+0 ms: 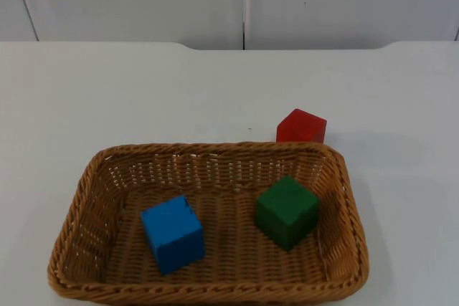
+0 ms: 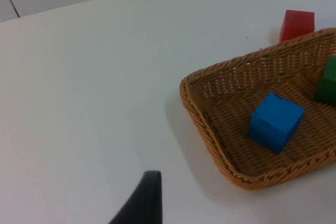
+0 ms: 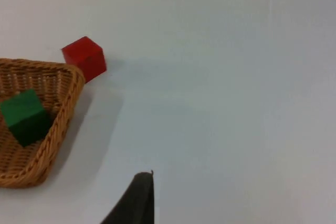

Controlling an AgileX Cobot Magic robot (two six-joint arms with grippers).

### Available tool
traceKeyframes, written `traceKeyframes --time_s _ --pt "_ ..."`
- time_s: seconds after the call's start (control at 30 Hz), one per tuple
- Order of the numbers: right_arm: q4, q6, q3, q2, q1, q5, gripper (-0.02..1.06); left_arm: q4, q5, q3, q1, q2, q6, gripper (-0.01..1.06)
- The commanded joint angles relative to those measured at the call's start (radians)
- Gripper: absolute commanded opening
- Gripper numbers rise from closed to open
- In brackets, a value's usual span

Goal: Pick up one cube with each hand and place exactly two cubes into the same basket, leaving the remaining cube outside.

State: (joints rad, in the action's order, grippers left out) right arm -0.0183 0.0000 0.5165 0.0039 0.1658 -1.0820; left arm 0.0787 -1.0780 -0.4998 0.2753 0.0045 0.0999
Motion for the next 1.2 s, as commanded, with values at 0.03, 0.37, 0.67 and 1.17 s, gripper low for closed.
traceKeyframes --time_s 0.03,0.37,0.67,1.17 --pt "0.001 -0.007 -0.001 -0.004 -0.051 0.005 1.05 -0.004 0.002 0.003 0.003 -0.004 -0.003 1.05" --pt "0.001 -0.007 -0.001 -0.004 -0.075 0.005 1.05 -0.004 0.002 0.003 0.003 -0.004 -0.003 1.05" --pt "0.001 -0.007 -0.001 -0.004 -0.075 0.005 1.05 -0.007 0.002 0.003 -0.060 -0.004 -0.003 1.05" --pt "0.001 -0.007 -0.001 -0.004 -0.075 0.005 1.05 -0.010 0.002 0.003 -0.199 -0.004 -0.003 1.05"
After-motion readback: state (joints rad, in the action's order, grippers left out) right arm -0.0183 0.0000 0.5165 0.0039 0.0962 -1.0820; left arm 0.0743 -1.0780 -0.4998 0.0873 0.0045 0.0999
